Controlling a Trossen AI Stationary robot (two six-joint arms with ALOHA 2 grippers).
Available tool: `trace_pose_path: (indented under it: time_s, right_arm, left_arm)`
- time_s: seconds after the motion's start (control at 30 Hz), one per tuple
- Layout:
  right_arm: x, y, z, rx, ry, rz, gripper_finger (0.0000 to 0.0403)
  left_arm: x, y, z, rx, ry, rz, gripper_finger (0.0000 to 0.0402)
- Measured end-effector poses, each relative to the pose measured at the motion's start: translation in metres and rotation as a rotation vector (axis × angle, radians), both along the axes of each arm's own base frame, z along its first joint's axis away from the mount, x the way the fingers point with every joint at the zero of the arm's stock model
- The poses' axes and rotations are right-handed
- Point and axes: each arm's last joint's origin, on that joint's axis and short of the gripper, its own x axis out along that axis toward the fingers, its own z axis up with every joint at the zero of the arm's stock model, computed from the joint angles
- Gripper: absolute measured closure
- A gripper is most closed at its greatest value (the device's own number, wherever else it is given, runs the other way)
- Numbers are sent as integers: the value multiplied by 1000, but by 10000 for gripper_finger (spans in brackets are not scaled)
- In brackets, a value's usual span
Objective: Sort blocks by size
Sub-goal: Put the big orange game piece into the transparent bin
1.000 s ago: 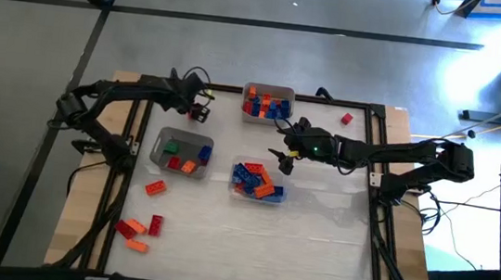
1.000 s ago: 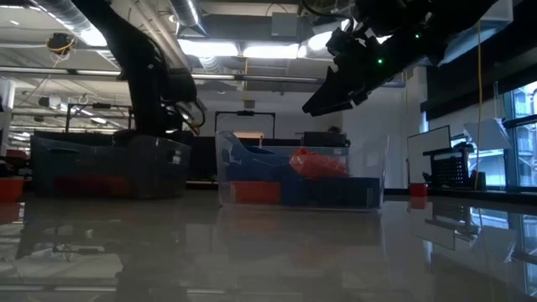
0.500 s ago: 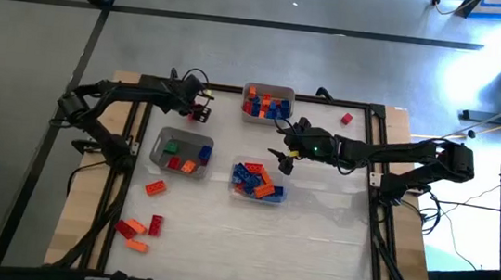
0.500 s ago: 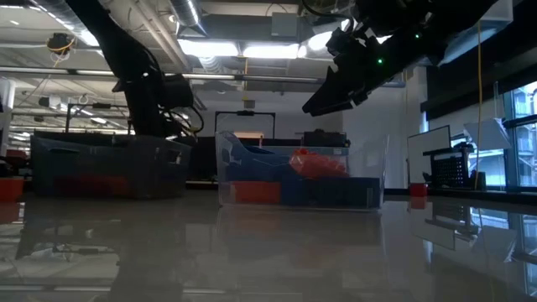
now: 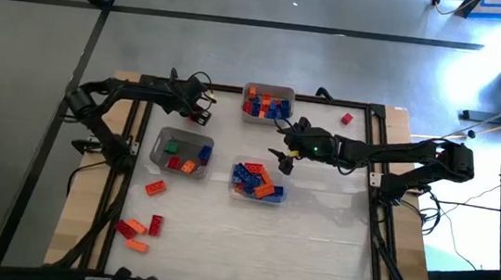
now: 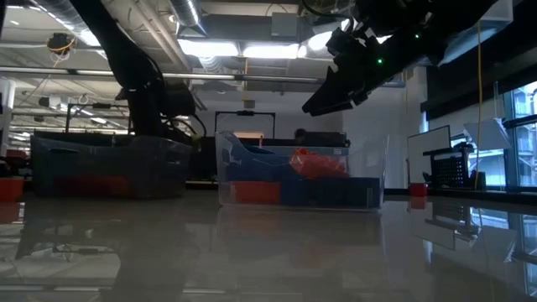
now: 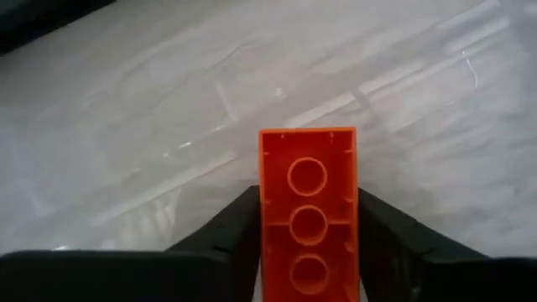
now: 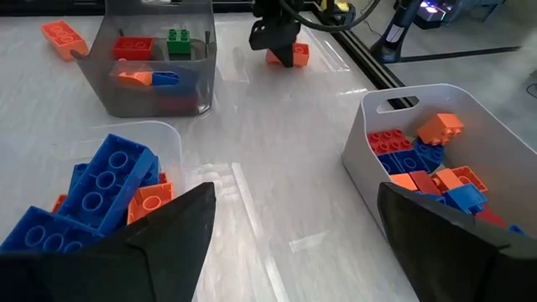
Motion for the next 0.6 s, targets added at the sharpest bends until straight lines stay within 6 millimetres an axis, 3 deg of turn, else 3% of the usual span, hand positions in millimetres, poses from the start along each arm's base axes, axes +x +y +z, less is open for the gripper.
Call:
trace_pose_path:
  time_s: [0.13,0.27,0.47,0.6]
  right_arm:
    - [1,0,1,-1,-14,-1,72]
    - [1,0,1,0,-14,-1,72]
    - [1,0,1,1,-15,-1,72]
    - [1,0,2,0,-19,-1,72]
  left_arm:
    - [0,-4,10,19,15,-51,277]
    - [7,-11,34,88,-42,-95,273]
    - [17,-31,75,191,-176,-180,262]
    - [30,-54,98,217,-343,-342,269]
